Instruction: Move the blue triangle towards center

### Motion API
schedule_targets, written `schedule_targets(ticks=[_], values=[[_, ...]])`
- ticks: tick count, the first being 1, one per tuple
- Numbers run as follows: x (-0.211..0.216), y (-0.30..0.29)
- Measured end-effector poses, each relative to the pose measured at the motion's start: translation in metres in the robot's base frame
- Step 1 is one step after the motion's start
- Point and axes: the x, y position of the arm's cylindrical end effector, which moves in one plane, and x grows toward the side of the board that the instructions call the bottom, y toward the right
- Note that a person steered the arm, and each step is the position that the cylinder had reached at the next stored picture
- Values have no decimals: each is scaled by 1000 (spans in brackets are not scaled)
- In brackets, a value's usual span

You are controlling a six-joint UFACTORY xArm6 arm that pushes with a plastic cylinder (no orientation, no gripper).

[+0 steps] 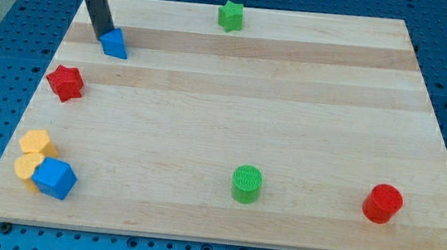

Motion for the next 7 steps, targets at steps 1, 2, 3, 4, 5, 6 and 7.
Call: schedule_targets(ticks=[1,2,3,4,5,6,7], values=[[16,26],[45,50],[83,67],[128,79],[131,81],[99,87],[92,127]])
